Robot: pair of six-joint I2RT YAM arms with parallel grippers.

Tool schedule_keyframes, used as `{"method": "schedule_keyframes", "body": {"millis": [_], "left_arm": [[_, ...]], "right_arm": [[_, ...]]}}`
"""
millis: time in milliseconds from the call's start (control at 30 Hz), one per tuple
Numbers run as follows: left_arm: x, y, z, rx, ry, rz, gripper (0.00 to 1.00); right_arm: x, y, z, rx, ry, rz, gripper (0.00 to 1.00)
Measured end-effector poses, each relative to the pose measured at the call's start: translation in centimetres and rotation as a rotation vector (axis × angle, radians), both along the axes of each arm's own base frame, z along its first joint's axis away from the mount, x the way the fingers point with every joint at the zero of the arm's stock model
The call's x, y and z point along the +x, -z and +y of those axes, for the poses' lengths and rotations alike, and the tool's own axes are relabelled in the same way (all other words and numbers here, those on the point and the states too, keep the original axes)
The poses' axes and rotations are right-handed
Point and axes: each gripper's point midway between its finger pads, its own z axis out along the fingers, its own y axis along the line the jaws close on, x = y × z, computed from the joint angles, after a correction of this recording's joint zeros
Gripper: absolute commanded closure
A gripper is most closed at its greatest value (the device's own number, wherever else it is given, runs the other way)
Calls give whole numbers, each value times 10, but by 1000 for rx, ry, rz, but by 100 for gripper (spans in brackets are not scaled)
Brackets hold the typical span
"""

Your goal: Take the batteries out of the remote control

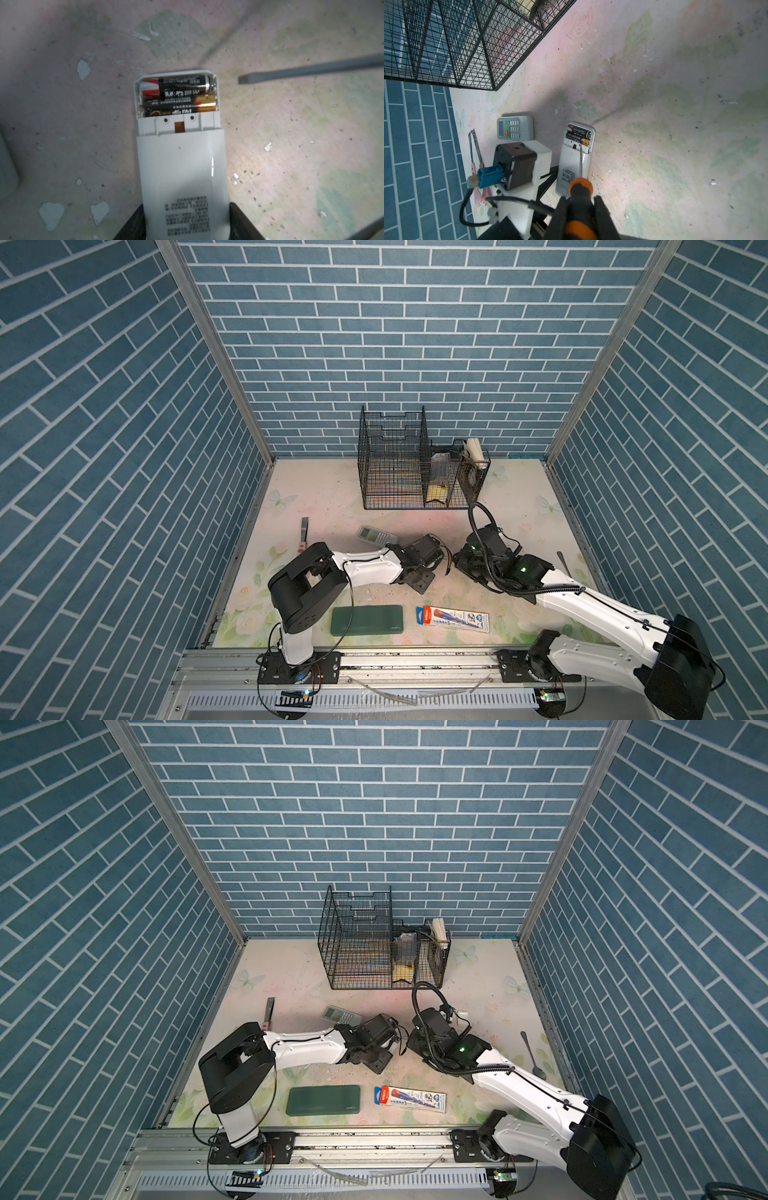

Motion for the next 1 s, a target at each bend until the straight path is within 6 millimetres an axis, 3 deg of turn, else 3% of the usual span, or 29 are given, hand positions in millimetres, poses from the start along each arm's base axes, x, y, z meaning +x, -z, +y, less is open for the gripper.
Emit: {"method": "schedule_keyframes", "body": {"millis": [367,1000], "left_arm": [[-1,0,3,-22,35,-24,56],[-2,-1,3,-40,43,-27,59]], "right_arm": [[-1,7,1,-14,-4,19,100],[-5,24,1,-16,13,75,100]]}}
